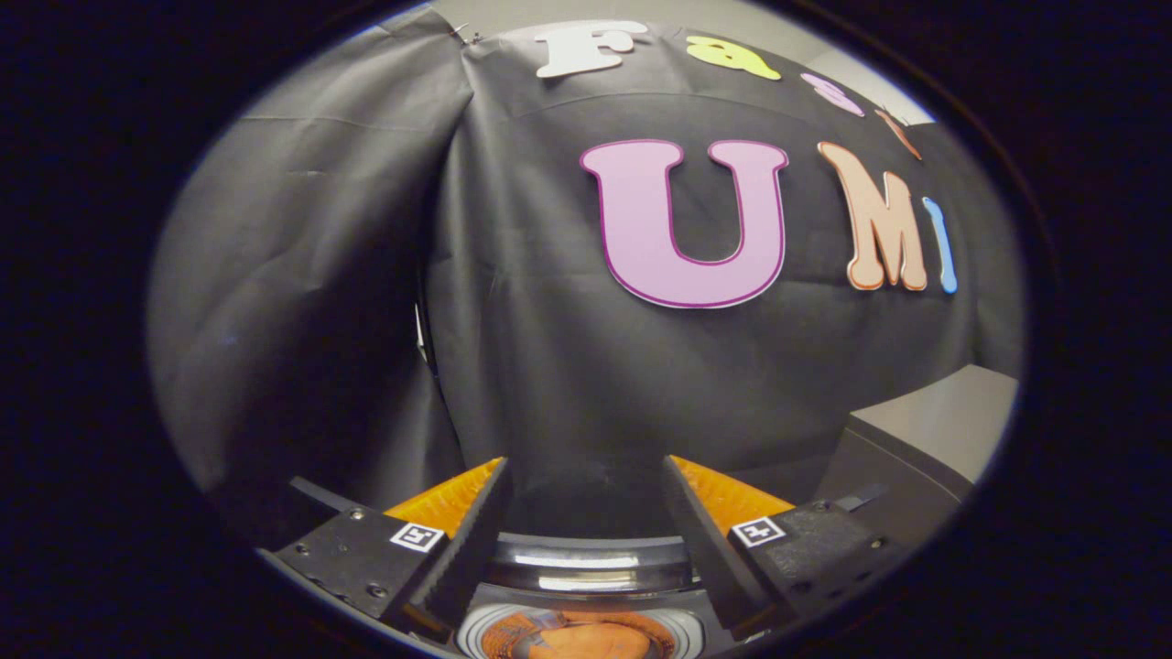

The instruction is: Put the clothes into the washing machine and then close the washing machine lid.

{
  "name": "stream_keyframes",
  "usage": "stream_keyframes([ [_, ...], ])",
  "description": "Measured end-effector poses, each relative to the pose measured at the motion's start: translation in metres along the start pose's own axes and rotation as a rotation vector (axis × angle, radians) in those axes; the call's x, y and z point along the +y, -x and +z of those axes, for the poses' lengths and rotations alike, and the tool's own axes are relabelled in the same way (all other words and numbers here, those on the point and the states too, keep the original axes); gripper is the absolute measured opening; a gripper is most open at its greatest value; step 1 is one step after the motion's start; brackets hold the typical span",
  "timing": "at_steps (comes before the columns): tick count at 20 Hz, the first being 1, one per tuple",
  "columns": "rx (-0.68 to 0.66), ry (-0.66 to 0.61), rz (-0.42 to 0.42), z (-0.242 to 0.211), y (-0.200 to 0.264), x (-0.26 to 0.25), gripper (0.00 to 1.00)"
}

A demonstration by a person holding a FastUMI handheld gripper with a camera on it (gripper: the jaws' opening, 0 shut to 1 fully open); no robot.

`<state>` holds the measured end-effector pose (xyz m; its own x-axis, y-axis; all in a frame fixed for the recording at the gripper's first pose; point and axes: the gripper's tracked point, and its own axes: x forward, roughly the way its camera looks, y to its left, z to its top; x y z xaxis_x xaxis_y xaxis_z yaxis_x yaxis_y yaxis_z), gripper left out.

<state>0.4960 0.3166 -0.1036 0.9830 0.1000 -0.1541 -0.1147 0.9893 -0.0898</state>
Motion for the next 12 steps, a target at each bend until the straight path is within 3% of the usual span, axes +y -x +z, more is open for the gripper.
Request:
stream_keyframes([
  [12,-0.029,-0.008,0.009,-0.0013,0.0009,-0.0032,0.98],
])
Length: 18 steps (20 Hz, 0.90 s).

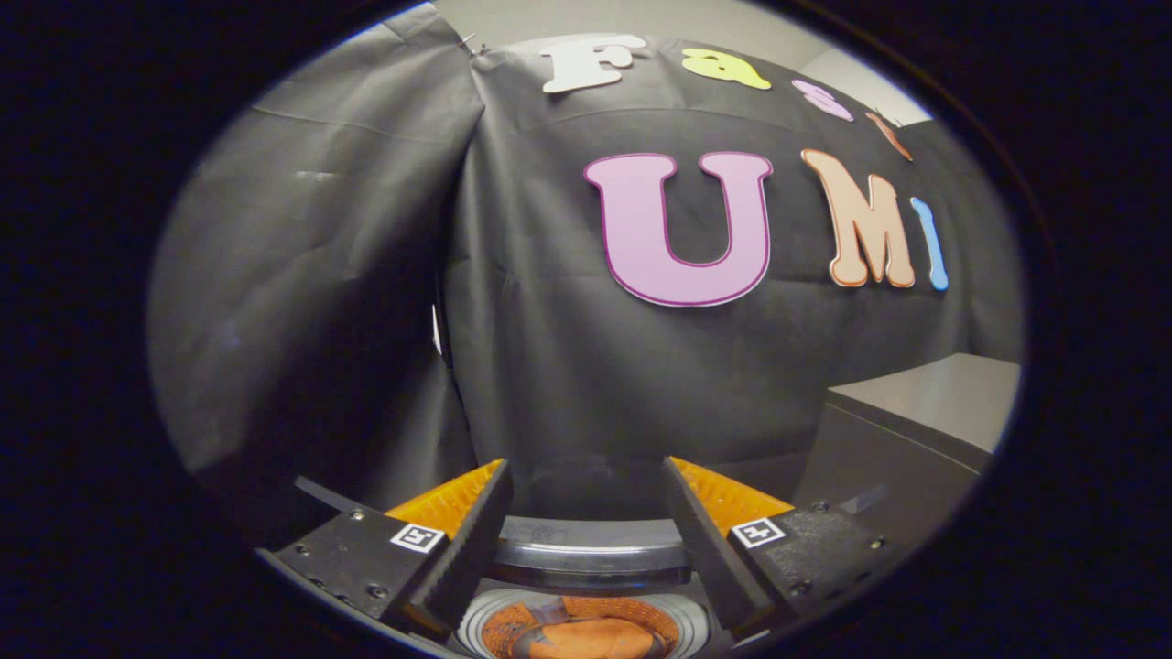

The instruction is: Put the clothes into the washing machine and then close the washing machine lid.

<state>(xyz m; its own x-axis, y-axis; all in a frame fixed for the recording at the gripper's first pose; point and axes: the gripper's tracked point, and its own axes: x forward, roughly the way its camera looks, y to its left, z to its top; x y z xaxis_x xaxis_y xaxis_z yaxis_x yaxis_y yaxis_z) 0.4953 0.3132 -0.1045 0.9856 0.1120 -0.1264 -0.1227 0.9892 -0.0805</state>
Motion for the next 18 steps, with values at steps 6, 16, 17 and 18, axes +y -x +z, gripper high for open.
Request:
stream_keyframes([
  [6,0.049,0.026,-0.045,-0.011,0.0,-0.005,0.95],
  [16,0.066,-0.002,-0.025,-0.056,0.023,0.008,0.94],
  [17,0.061,-0.001,-0.032,-0.055,0.027,0.007,0.94],
  [18,0.054,0.0,-0.038,-0.054,0.028,0.006,0.94],
])
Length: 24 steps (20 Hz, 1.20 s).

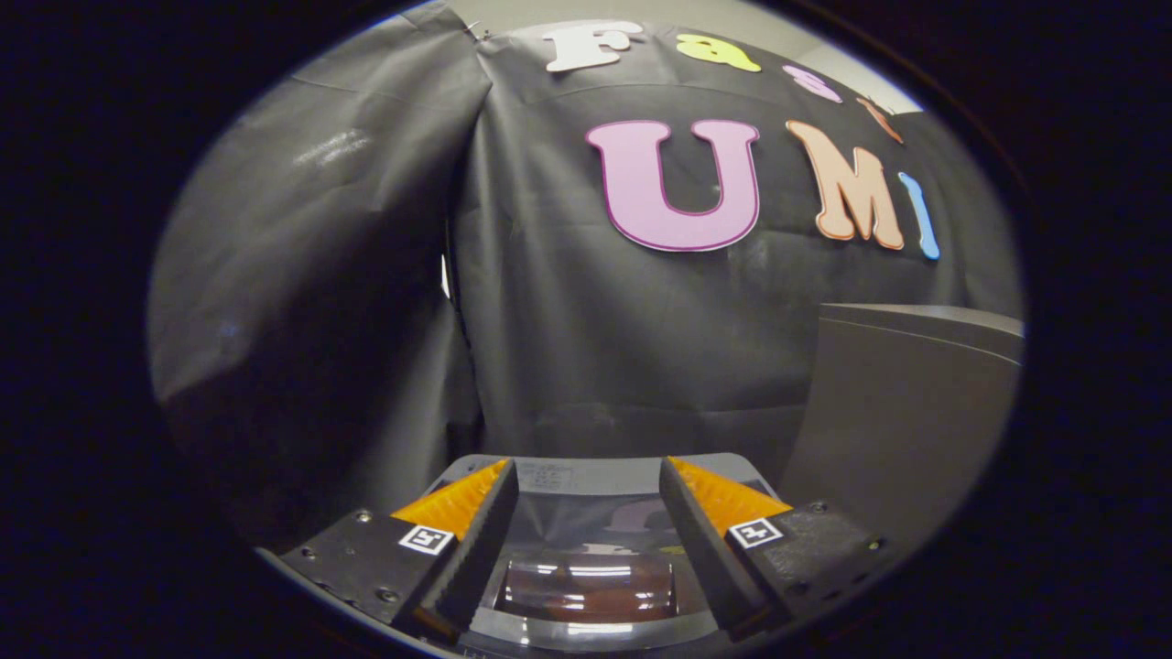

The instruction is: Put the clothes into the washing machine and then close the washing machine lid.

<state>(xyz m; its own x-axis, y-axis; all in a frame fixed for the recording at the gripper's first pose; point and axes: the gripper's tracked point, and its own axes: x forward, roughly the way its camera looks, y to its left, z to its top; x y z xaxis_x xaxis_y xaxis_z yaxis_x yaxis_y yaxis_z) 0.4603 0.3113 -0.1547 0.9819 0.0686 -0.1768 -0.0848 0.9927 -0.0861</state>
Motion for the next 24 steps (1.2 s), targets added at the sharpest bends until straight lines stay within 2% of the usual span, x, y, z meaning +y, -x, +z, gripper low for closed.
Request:
stream_keyframes([
  [4,-0.028,0.02,0.002,0.002,0.021,0.001,0.93],
  [14,-0.08,-0.056,-0.007,0.02,0.093,-0.009,0.94],
  [24,-0.209,-0.077,-0.036,0.101,0.179,-0.043,0.96],
])
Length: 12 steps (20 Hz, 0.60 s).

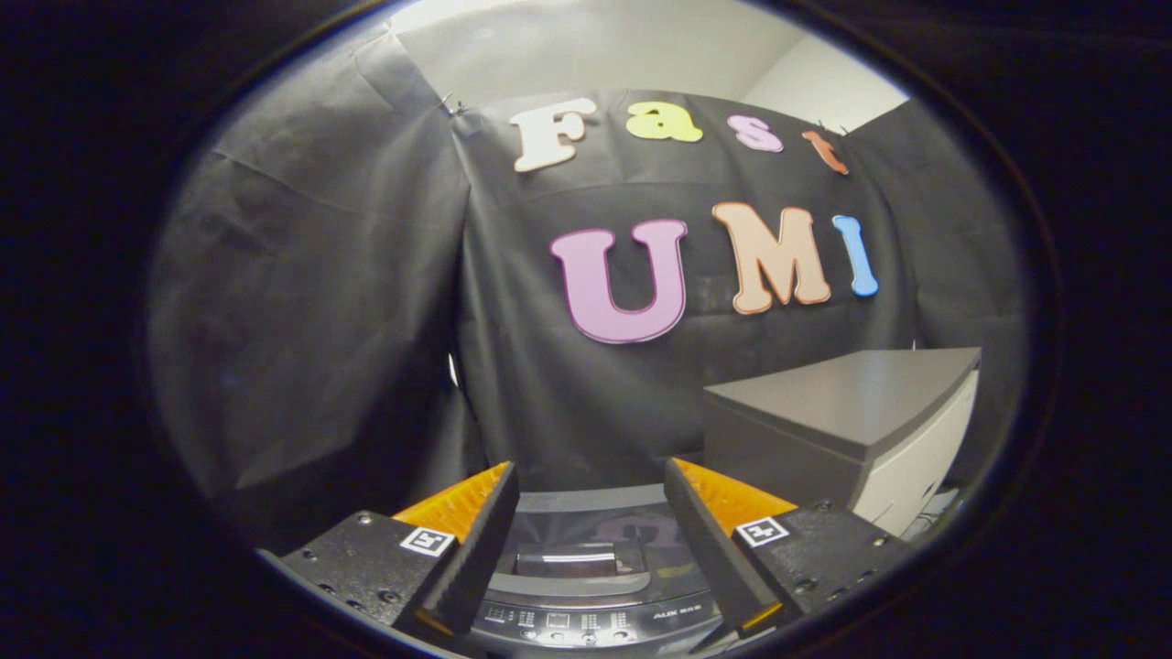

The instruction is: Put the clothes into the washing machine and then close the washing machine lid.

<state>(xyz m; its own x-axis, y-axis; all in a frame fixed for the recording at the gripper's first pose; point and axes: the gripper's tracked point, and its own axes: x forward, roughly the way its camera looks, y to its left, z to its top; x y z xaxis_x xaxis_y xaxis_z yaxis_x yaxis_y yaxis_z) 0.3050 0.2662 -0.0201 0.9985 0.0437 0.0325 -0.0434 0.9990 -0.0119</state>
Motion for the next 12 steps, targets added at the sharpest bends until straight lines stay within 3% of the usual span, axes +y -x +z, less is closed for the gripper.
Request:
stream_keyframes([
  [8,-0.127,0.082,0.017,0.075,0.055,0.006,0.96],
  [12,-0.164,0.108,-0.033,0.102,0.087,0.002,0.96],
])
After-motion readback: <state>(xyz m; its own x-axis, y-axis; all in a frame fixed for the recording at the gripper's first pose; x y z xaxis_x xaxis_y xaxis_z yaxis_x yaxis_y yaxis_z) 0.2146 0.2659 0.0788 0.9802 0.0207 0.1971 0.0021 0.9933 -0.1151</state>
